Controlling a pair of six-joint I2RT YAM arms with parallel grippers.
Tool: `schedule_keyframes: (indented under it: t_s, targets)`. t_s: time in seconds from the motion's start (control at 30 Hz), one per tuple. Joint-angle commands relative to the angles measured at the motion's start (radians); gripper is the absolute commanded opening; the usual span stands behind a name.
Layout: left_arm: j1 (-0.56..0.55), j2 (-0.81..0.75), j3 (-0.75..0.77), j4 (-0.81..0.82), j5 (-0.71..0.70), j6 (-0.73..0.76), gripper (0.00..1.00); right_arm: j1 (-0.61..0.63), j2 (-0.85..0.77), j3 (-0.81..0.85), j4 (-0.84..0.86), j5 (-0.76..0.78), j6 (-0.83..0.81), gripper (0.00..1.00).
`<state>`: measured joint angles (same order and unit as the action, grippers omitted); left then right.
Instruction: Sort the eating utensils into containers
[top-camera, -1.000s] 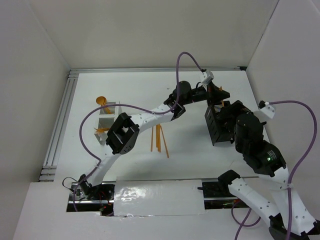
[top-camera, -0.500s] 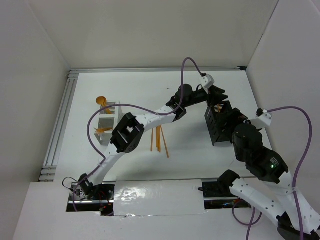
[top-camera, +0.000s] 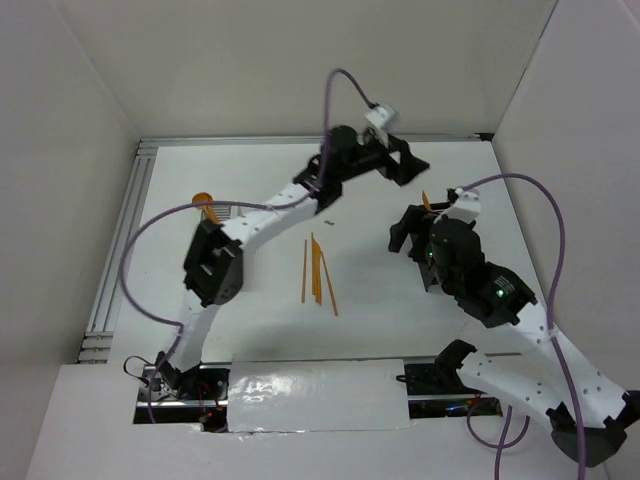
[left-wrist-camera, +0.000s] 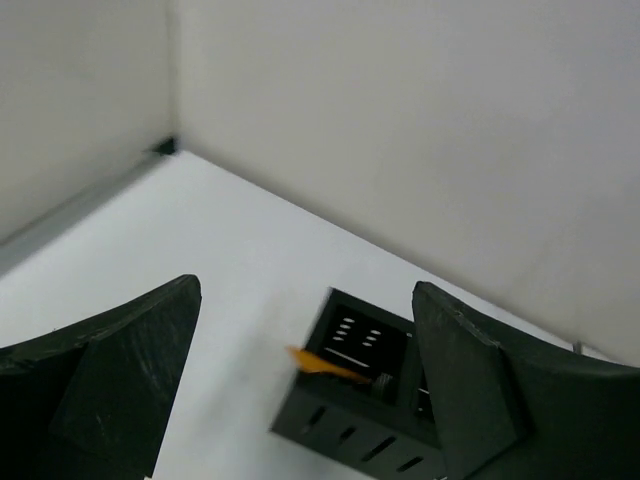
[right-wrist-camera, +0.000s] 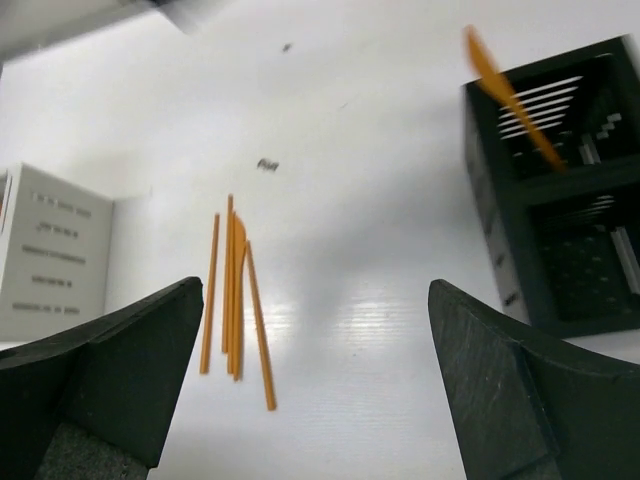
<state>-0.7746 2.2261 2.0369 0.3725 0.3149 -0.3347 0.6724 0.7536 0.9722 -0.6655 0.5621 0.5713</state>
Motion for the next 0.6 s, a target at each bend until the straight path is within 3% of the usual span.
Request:
schedule_keyframes:
  t_s: [0.0, 0.13, 0.23, 0.37, 0.57]
  targets:
    - [0.176, -0.244, -0.052, -0.134, -0.025, -0.098, 1.00, 0.012, 0.079, 0.004, 0.124, -0.142, -0.045, 1.00]
    - [0.331, -0.385, -0.194, -0.424, -0.045, -0.119, 1.00, 0.016, 0.119, -0.070, 0.233, -0.254, -0.031, 0.94]
    - [0.418, -0.480, -0.346, -0.530, -0.101, -0.122, 0.99, 0.021, 0.224, -0.090, 0.276, -0.321, -0.018, 0.87]
    - [0.494, -0.676, -0.634, -0.531, -0.128, -0.132, 0.99, 0.035, 0.375, -0.090, 0.308, -0.358, -0.004, 0.73]
    - [0.521, -0.822, -0.765, -0.584, -0.094, -0.139, 1.00, 0.108, 0.547, -0.110, 0.375, -0.349, -0.034, 0.60]
